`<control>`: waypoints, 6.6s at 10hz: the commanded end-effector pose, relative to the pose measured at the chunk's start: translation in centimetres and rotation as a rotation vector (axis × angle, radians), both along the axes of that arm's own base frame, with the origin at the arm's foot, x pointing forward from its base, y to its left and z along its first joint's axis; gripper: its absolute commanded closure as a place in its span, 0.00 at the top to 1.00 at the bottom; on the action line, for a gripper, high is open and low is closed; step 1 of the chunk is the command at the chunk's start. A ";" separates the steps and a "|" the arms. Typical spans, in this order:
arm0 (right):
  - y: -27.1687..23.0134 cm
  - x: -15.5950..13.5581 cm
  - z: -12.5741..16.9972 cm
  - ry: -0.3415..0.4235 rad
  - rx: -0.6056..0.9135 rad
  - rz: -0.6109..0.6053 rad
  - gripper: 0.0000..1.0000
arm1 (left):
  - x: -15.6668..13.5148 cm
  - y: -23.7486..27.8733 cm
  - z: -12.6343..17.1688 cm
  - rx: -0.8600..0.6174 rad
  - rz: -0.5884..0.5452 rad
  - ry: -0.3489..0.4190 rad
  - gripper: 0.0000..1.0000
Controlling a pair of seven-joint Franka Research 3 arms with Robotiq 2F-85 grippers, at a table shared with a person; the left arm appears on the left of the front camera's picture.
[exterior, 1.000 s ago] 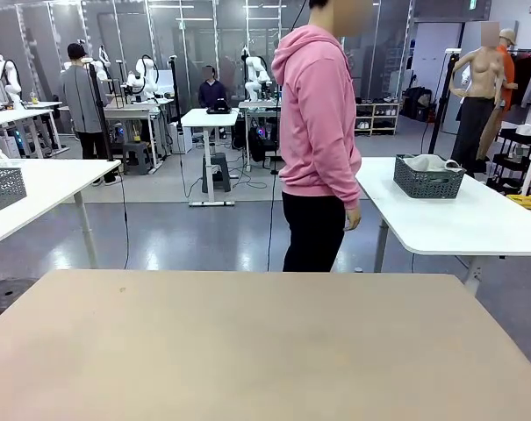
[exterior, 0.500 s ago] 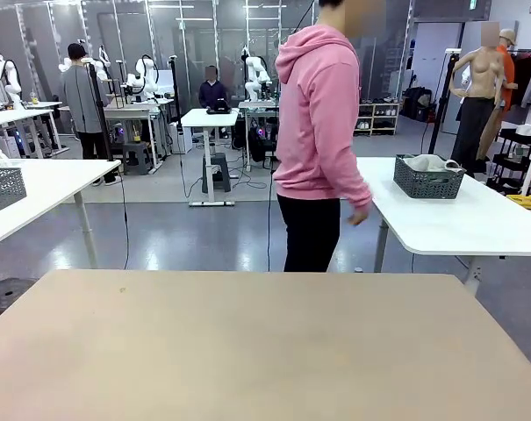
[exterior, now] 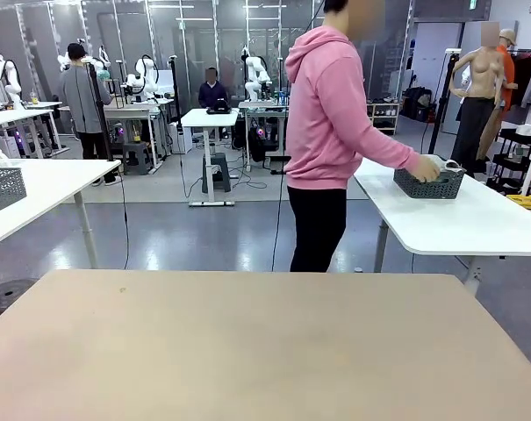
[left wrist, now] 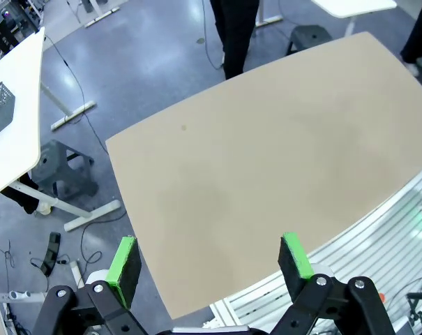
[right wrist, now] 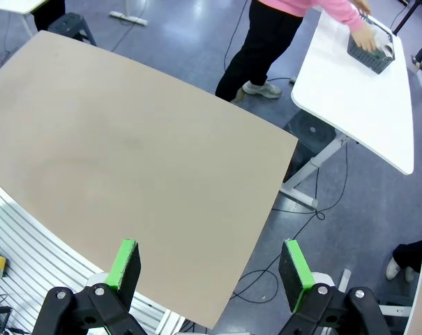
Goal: Fold the towels and place them in the basket.
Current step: When a person lays out a Towel with hook on the table, fold it in half twice.
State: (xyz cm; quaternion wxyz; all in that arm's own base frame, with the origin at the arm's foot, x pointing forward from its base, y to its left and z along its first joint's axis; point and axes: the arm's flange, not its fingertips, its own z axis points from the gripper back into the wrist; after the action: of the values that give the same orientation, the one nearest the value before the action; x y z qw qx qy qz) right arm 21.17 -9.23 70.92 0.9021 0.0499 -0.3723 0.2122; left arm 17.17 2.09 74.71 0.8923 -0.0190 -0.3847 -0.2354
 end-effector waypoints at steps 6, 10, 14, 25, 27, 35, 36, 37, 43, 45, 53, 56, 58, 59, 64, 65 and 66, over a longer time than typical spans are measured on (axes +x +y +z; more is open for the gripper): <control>0.0 0.1 -0.1 0.006 0.000 0.001 1.00 | -0.3 -0.1 0.3 0.006 -0.007 0.009 1.00; 0.0 0.1 -0.1 0.006 0.000 0.001 1.00 | -0.3 -0.1 0.3 0.006 -0.007 0.009 1.00; 0.0 0.1 -0.1 0.006 0.000 0.001 1.00 | -0.3 -0.1 0.3 0.006 -0.007 0.009 1.00; 0.0 0.1 -0.1 0.006 0.000 0.001 1.00 | -0.3 -0.1 0.3 0.006 -0.007 0.009 1.00; 0.0 0.1 -0.1 0.006 0.000 0.001 1.00 | -0.3 -0.1 0.3 0.006 -0.007 0.009 1.00; 0.0 0.1 -0.1 0.006 0.000 0.001 1.00 | -0.3 -0.1 0.3 0.006 -0.007 0.009 1.00; 0.0 0.1 -0.1 0.006 0.000 0.001 1.00 | -0.3 -0.1 0.3 0.006 -0.007 0.009 1.00; 0.0 0.1 -0.1 0.006 0.000 0.001 1.00 | -0.3 -0.1 0.3 0.006 -0.007 0.009 1.00; 0.0 0.1 -0.1 0.006 0.000 0.001 1.00 | -0.3 -0.1 0.3 0.006 -0.007 0.009 1.00; 0.0 0.1 -0.1 0.006 0.000 0.001 1.00 | -0.3 -0.1 0.3 0.006 -0.007 0.009 1.00; 0.0 0.1 -0.1 0.006 0.000 0.001 1.00 | -0.3 -0.1 0.3 0.006 -0.007 0.009 1.00; 0.0 0.1 -0.1 0.006 0.000 0.001 1.00 | -0.3 -0.1 0.3 0.006 -0.007 0.009 1.00; 0.0 0.1 -0.1 0.006 0.000 0.001 1.00 | -0.3 -0.1 0.3 0.006 -0.007 0.009 1.00; 0.0 0.1 -0.1 0.006 0.000 0.001 1.00 | -0.3 -0.1 0.3 0.006 -0.007 0.009 1.00; 0.0 0.1 -0.1 0.006 0.000 0.001 1.00 | -0.3 -0.1 0.3 0.006 -0.007 0.009 1.00; 0.0 0.1 -0.1 0.006 0.000 0.001 1.00 | -0.3 -0.1 0.3 0.006 -0.007 0.009 1.00; 0.0 0.1 -0.1 0.006 0.000 0.001 1.00 | -0.3 -0.1 0.3 0.006 -0.007 0.009 1.00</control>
State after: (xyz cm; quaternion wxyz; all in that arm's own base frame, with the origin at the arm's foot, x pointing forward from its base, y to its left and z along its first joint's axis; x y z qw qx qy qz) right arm 21.17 -9.23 70.92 0.9021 0.0500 -0.3723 0.2122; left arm 17.17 2.09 74.71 0.8923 -0.0190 -0.3847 -0.2354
